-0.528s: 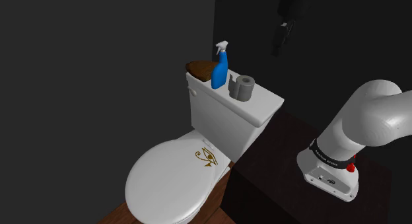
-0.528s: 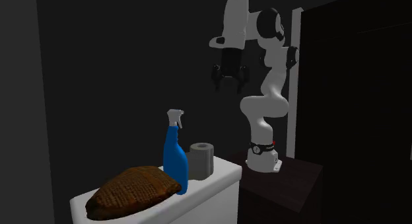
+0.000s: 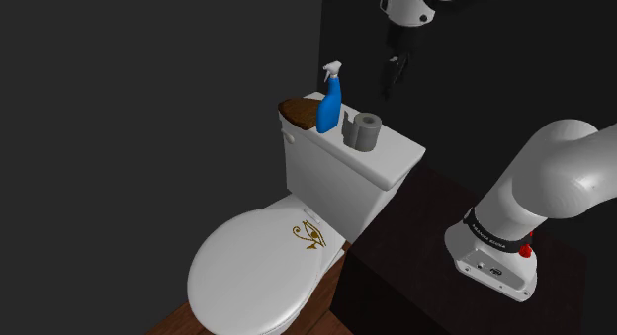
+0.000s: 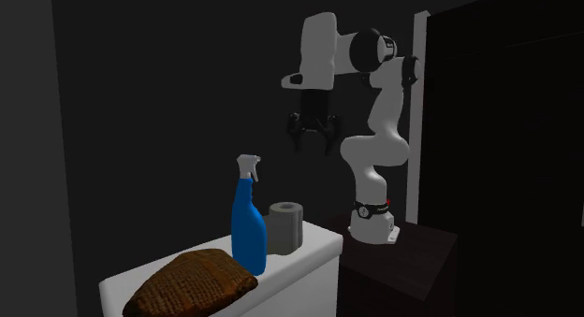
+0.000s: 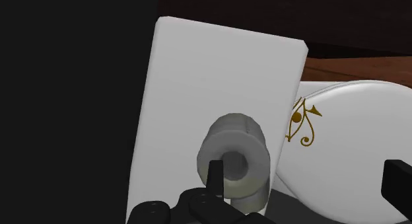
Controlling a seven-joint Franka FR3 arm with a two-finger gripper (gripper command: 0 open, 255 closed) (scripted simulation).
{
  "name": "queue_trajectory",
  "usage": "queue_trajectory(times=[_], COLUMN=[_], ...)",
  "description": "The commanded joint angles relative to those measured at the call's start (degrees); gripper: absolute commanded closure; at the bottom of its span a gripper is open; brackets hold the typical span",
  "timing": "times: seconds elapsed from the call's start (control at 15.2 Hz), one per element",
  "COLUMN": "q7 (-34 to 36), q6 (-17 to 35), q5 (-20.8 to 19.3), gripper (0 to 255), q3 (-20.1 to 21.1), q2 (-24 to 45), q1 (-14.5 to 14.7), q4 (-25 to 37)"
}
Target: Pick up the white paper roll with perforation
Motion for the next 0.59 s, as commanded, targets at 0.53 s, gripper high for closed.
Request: queue_trajectory(times=[0.53], q7=[-0.57], q6=[17.78], q5=[2.49], gripper=[0], q3=[-1.84], q2=[21.21], q1=[-0.46], q4=[2.81])
